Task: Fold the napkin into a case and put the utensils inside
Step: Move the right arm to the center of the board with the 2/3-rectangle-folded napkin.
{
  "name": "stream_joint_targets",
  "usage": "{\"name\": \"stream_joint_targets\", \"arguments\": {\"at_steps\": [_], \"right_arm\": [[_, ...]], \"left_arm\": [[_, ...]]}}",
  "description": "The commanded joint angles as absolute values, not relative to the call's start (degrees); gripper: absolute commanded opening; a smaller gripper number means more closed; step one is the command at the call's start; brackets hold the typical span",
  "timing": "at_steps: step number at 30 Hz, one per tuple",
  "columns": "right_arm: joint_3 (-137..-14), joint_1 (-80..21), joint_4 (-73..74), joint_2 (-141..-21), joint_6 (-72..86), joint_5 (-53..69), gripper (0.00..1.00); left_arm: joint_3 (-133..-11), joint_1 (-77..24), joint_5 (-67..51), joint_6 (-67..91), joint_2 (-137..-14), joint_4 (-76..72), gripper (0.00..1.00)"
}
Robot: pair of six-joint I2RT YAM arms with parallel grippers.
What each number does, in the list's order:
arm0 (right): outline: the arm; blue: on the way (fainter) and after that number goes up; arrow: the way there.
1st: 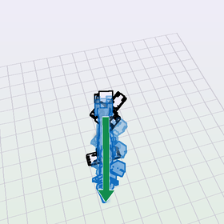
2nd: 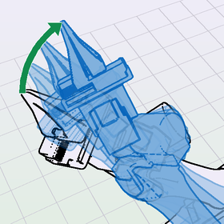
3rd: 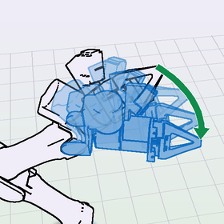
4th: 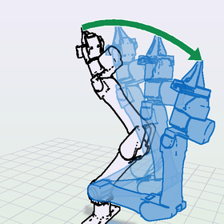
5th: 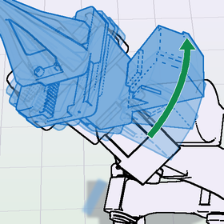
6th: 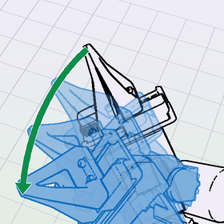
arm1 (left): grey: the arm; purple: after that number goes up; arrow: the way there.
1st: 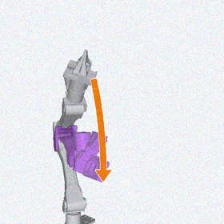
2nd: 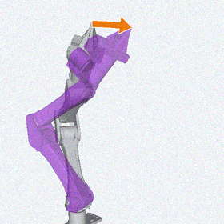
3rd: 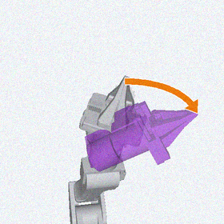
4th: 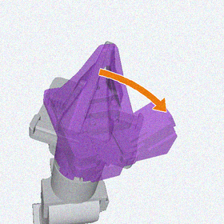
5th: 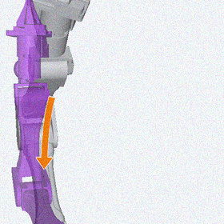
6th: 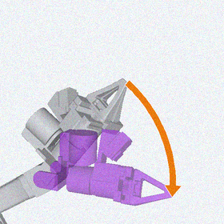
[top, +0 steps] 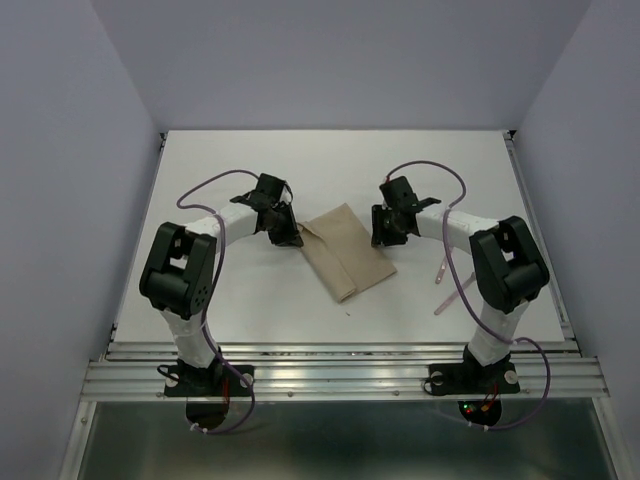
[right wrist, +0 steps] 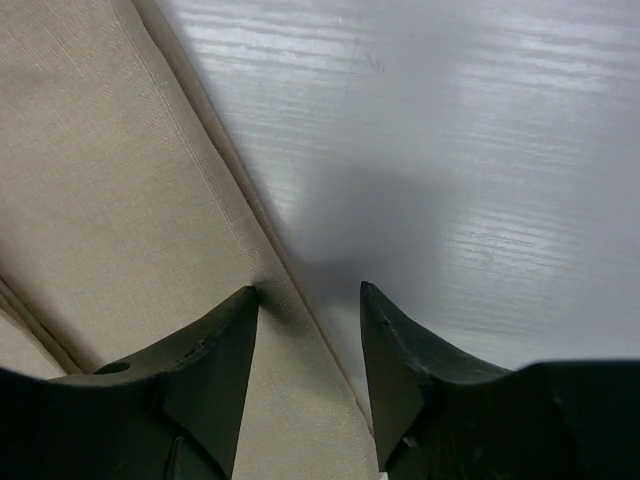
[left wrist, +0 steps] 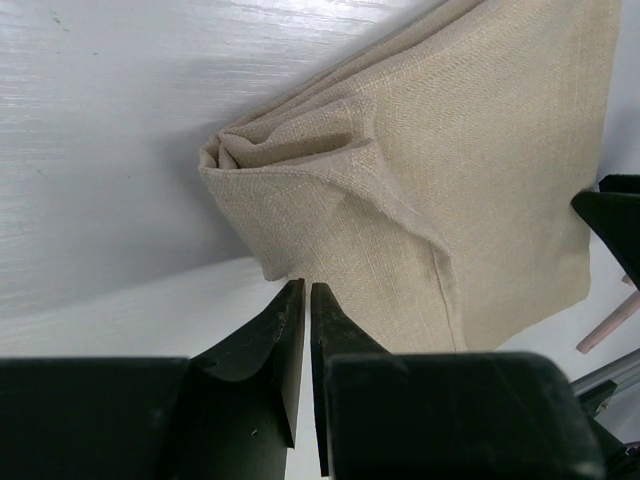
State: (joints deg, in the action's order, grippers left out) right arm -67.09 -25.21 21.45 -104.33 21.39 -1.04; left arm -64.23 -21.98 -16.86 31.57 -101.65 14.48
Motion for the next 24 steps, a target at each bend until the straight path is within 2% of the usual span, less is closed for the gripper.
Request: {"name": "stream_joint_targets", "arguments": {"at_steps": [1, 3, 6, 10, 13, 20, 24], "right_arm": [[-64.61, -25.66, 20.40, -104.85, 20.56, -0.54, 0.45], [-63.03, -25.66, 18.11, -103.80, 21.09, 2.54, 0.38], [-58.90, -25.66, 15.39, -102.40, 23.89, 6.58, 0.22], [-54.77, -25.66, 10.65, -99.94, 29.25, 10.71, 0.14], [-49.15, -26.37, 4.85, -96.69, 36.02, 13.89, 0.13], [-40.87, -29.44, -3.07, -91.85, 48.07, 9.50, 0.14], [-40.08, -30.84, -3.25, -90.44, 50.10, 7.65, 0.14]], "left_arm": [[-66.62, -22.06, -15.30, 31.12, -102.22, 15.55, 0.19], [-67.23, -22.15, -14.42, 30.76, -102.13, 16.17, 0.19], [-68.11, -22.15, -13.19, 29.53, -101.95, 17.40, 0.19], [-67.85, -22.41, -11.87, 28.92, -99.94, 17.84, 0.19], [-67.50, -23.64, -9.06, 28.48, -97.47, 18.81, 0.20], [-65.66, -30.32, 2.36, 30.40, -93.17, 23.55, 0.23], [-66.35, -34.09, 8.51, 32.96, -92.28, 26.45, 0.36]]}}
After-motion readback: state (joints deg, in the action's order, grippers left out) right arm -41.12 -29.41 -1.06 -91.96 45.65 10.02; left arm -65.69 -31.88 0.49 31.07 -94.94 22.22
